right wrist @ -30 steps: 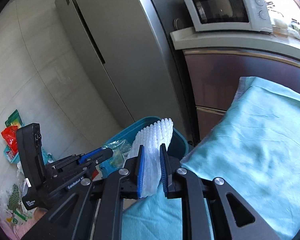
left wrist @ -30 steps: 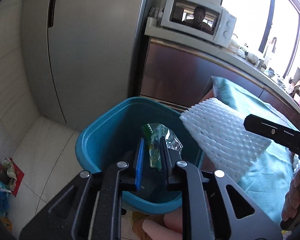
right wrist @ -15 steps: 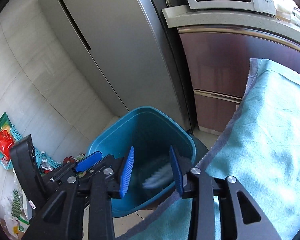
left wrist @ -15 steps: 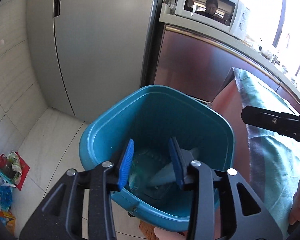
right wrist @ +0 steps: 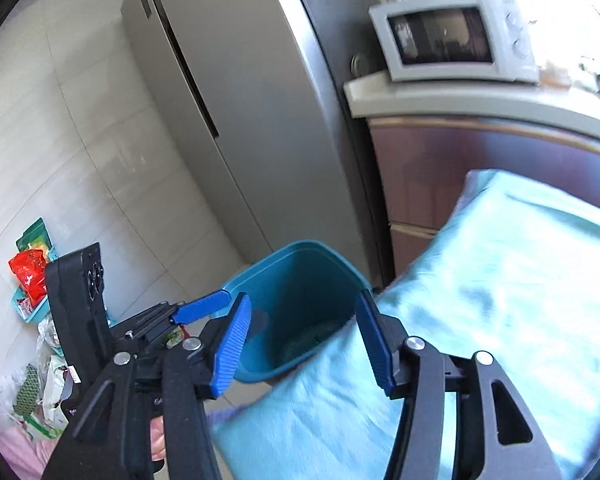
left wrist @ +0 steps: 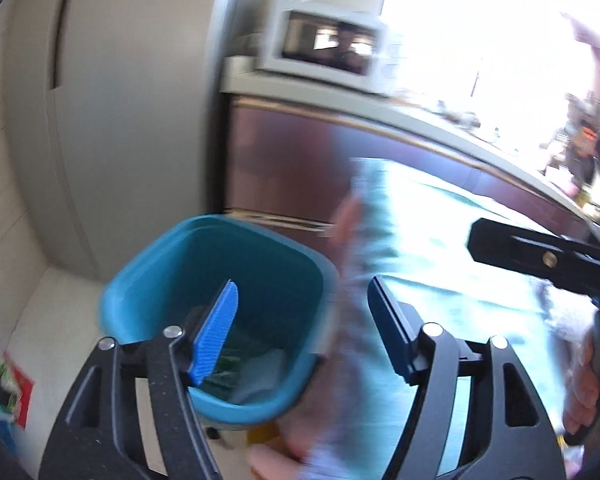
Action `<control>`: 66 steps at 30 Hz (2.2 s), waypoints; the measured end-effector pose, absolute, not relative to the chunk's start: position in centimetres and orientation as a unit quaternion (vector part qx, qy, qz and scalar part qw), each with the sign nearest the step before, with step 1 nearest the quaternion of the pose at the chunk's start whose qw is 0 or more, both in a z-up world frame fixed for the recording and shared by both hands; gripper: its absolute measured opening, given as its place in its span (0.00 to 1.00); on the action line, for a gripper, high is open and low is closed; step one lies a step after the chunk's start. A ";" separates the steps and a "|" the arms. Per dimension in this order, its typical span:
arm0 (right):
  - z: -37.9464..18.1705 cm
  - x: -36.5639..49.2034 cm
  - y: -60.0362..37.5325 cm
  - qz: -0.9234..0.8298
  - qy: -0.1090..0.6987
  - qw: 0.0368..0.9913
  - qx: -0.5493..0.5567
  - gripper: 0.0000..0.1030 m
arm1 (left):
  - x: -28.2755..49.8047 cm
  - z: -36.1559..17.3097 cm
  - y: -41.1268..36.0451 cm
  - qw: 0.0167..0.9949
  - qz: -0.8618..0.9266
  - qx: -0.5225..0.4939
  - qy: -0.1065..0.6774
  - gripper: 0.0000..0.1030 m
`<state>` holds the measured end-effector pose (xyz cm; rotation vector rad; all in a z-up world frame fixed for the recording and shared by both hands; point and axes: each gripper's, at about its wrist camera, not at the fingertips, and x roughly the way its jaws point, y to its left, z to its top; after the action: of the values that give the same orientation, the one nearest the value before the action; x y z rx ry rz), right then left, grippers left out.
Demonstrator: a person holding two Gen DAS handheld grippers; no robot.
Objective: Collect trash
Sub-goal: 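Open both tools to drop the wrapper and foam net into the bin, then close the right tool on another white foam net while the left tool returns to the table, then grasp the white blue-dotted paper cup rim with the left tool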
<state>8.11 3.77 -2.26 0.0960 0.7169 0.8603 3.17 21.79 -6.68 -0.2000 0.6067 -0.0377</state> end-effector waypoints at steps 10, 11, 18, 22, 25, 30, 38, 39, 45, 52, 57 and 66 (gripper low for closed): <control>0.2 2.8 -9.4 0.319 0.273 0.904 0.078 0.54 | 2.1 -4.7 11.3 0.938 -0.178 -0.059 0.291 0.70; 0.2 2.2 -10.8 0.301 0.269 0.911 0.082 0.54 | 2.0 -4.8 10.2 0.937 -0.188 -0.053 0.291 0.70; -1.2 -1.0 -18.6 0.185 0.268 0.941 0.090 0.56 | 1.6 -5.2 4.4 0.923 -0.237 -0.028 0.302 0.70; -3.6 -0.3 -21.0 0.156 0.303 0.934 0.109 0.56 | 1.5 -5.6 2.5 0.917 -0.253 -0.016 0.308 0.70; -5.1 0.4 -22.2 0.156 0.320 0.925 0.132 0.56 | 1.7 -5.7 1.3 0.914 -0.259 -0.008 0.311 0.70; -6.5 0.8 -22.5 0.173 0.330 0.915 0.156 0.29 | 1.4 -6.0 0.1 0.907 -0.272 -0.002 0.321 0.70; -6.1 0.8 -23.3 0.209 0.313 0.904 0.204 0.10 | -0.1 -6.6 -3.0 0.881 -0.334 0.024 0.334 0.70; -5.8 0.7 -23.5 0.216 0.306 0.903 0.212 0.10 | -0.2 -6.7 -3.5 0.876 -0.346 0.028 0.336 0.69; -3.4 -0.3 -24.2 0.235 0.263 0.910 0.218 0.10 | 0.0 -8.0 -6.3 0.858 -0.358 0.048 0.365 0.58; -2.5 -0.8 -25.2 0.230 0.245 0.915 0.221 0.10 | 1.0 -9.0 -7.1 0.852 -0.350 0.037 0.388 0.39; -3.1 -0.7 -25.7 0.228 0.251 0.912 0.231 0.10 | 1.6 -9.2 -6.6 0.852 -0.344 0.023 0.394 0.12; -3.0 -0.8 -25.8 0.229 0.246 0.912 0.237 0.10 | 1.0 -8.1 -4.0 0.861 -0.344 0.006 0.374 0.05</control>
<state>-0.82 -25.80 -3.02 0.4878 0.5070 0.4717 0.99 -4.03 -8.07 0.0135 0.7847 -0.7217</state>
